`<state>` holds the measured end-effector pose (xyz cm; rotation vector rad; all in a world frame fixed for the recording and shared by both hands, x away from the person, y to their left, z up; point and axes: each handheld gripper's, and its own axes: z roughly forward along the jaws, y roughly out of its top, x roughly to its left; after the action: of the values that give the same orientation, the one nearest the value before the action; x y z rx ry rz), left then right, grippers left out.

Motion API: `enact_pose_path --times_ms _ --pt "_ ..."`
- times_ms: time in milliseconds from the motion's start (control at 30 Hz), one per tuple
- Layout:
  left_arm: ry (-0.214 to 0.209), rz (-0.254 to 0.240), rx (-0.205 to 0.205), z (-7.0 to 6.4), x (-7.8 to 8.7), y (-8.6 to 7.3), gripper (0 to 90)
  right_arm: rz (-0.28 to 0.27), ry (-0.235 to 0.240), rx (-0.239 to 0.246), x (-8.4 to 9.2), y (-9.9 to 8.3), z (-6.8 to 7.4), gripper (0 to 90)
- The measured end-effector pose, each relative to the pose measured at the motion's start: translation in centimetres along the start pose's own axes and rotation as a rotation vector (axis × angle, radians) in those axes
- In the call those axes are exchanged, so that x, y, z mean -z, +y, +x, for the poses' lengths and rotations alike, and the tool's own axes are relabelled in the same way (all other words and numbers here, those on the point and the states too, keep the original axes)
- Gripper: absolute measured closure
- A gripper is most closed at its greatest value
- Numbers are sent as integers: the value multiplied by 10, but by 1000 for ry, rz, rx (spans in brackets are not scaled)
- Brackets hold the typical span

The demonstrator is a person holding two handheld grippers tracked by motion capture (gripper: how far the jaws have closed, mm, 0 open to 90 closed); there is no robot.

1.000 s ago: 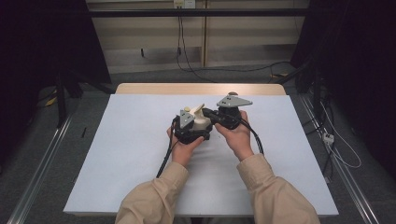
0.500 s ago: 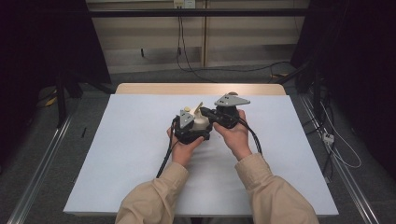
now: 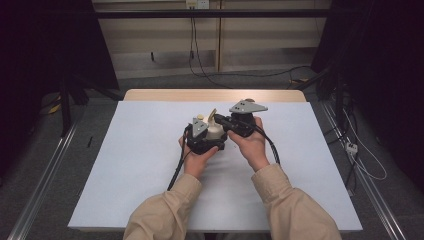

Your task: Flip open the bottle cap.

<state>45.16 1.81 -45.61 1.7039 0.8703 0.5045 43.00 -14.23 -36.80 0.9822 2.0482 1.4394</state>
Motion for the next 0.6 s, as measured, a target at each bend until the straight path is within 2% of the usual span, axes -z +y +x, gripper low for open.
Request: enact_pose_path --times_ms 600 --pt "1 0 1 0 0 0 52 2 1 15 -4 3 4 900"
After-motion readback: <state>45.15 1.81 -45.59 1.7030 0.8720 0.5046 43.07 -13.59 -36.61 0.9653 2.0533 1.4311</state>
